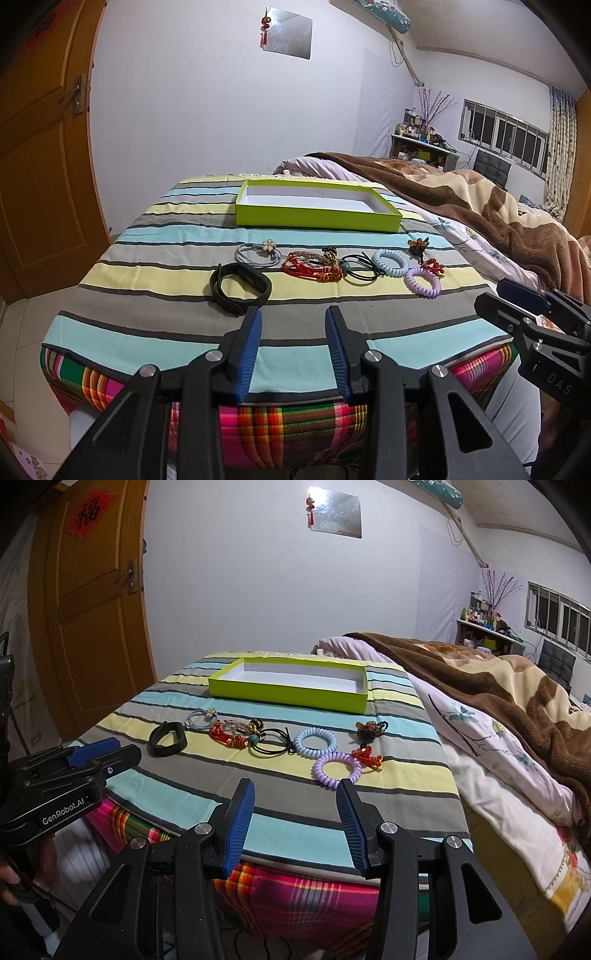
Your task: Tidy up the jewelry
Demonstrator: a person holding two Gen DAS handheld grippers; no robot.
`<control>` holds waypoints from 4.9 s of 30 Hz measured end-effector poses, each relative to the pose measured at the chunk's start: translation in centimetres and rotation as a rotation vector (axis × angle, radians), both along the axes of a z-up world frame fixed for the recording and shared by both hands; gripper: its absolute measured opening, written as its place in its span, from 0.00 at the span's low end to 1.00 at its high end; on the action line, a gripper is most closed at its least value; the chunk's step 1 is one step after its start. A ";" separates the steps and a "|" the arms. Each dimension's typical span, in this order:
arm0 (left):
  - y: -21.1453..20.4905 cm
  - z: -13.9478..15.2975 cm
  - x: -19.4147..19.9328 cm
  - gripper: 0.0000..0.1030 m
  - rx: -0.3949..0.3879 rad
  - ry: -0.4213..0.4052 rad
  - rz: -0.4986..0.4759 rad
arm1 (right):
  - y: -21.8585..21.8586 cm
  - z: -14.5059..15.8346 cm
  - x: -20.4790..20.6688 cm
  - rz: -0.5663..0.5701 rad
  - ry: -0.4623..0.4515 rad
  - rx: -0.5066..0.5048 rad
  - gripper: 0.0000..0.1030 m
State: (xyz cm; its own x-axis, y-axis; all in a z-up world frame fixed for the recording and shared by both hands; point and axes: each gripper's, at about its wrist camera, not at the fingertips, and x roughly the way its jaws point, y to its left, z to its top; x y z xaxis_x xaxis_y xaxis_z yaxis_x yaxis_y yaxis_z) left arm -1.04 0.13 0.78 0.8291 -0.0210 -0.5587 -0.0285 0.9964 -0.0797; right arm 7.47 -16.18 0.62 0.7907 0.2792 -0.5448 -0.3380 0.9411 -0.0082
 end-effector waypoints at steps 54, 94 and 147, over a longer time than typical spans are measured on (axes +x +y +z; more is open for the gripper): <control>-0.2 -0.2 0.5 0.36 -0.004 0.015 -0.009 | 0.2 0.2 0.5 -0.001 0.009 0.003 0.46; 6.0 -4.4 9.5 0.28 0.010 0.174 0.184 | -3.4 -4.4 14.9 -0.130 0.240 0.009 0.19; 3.7 3.1 19.8 0.12 0.060 0.025 -0.020 | 1.6 2.8 22.8 0.012 0.068 0.001 0.06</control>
State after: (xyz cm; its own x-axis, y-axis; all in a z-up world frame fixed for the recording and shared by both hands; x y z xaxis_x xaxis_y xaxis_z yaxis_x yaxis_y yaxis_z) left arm 18.80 3.79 3.88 0.8145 -0.0034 -0.5801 -0.0099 0.9998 -0.0197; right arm 30.29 -14.59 3.39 0.7484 0.2888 -0.5971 -0.3486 0.9371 0.0164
